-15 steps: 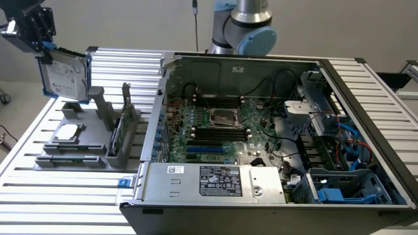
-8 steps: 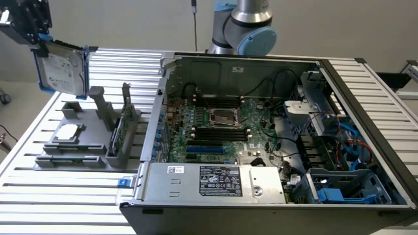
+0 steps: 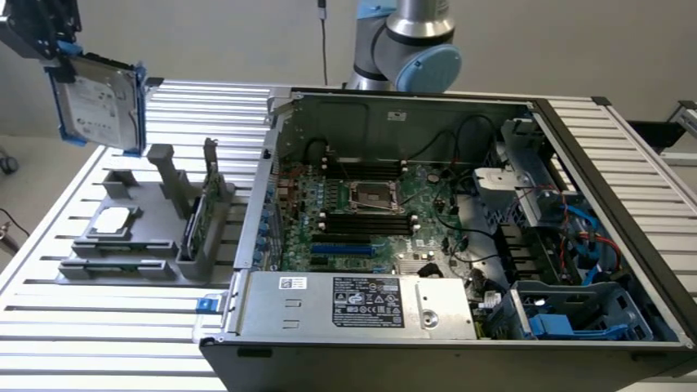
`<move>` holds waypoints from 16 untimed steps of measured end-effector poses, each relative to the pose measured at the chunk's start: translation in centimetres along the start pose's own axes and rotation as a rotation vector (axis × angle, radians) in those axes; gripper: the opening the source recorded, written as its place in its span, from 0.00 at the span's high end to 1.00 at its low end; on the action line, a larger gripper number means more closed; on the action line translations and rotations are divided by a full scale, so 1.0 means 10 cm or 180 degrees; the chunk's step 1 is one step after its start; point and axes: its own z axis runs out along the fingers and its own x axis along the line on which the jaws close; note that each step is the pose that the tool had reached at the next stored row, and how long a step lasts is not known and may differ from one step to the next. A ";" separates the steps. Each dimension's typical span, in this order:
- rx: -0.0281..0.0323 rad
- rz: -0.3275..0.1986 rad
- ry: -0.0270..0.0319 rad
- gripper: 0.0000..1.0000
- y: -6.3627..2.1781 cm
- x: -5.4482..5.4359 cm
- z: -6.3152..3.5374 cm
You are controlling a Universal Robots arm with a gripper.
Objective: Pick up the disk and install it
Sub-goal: 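Pick up the disk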
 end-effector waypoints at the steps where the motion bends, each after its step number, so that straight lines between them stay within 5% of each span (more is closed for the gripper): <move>1: 0.0000 -0.0002 0.0000 0.67 -0.003 0.00 -0.013; 8: 0.0009 -0.0023 0.0001 0.67 -0.057 0.00 -0.126; 16: 0.0011 -0.0040 -0.0019 0.67 -0.267 0.02 -0.302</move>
